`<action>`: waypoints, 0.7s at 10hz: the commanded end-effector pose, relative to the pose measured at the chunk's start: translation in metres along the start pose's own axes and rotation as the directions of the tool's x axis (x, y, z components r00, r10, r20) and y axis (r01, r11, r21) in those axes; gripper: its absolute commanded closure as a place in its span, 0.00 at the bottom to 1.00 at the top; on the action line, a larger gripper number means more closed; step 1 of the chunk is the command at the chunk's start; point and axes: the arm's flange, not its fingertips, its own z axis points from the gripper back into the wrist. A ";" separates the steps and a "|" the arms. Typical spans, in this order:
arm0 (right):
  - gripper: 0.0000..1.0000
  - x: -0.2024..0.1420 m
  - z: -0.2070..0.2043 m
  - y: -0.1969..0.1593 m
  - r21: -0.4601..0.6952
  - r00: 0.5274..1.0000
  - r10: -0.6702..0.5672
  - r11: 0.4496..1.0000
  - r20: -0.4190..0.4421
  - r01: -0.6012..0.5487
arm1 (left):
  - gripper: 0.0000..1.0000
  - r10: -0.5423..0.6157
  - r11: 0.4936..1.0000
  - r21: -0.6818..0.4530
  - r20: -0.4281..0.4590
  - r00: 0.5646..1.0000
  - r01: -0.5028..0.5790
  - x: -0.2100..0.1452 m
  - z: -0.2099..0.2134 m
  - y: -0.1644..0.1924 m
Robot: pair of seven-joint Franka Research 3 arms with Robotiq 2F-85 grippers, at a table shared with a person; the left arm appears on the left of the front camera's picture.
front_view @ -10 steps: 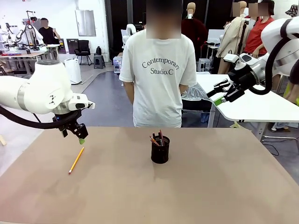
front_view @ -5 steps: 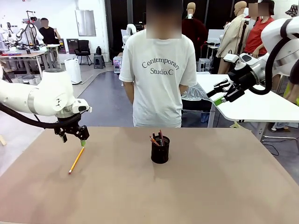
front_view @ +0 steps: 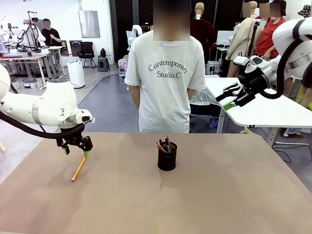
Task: Place the pens into the pen holder.
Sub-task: Pick up a writing instrument from the table and place it into the Pen holder.
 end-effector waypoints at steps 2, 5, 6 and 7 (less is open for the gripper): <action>0.00 0.002 0.000 -0.002 -0.001 1.000 0.001 1.000 -0.004 -0.001 | 0.00 0.026 1.000 -0.004 0.007 1.000 -0.026 0.008 -0.019 0.000; 0.00 0.002 0.000 -0.002 -0.001 1.000 0.001 1.000 -0.004 -0.001 | 0.00 0.045 0.999 -0.017 0.024 0.999 -0.044 0.015 -0.030 -0.004; 0.00 0.002 0.000 -0.002 -0.001 1.000 0.001 1.000 -0.004 -0.001 | 0.00 0.052 0.998 -0.021 0.030 0.998 -0.052 0.017 -0.033 -0.006; 0.00 0.002 0.000 -0.002 -0.001 1.000 0.001 1.000 -0.004 -0.001 | 0.00 0.067 0.997 -0.026 0.035 0.997 -0.066 0.019 -0.035 -0.007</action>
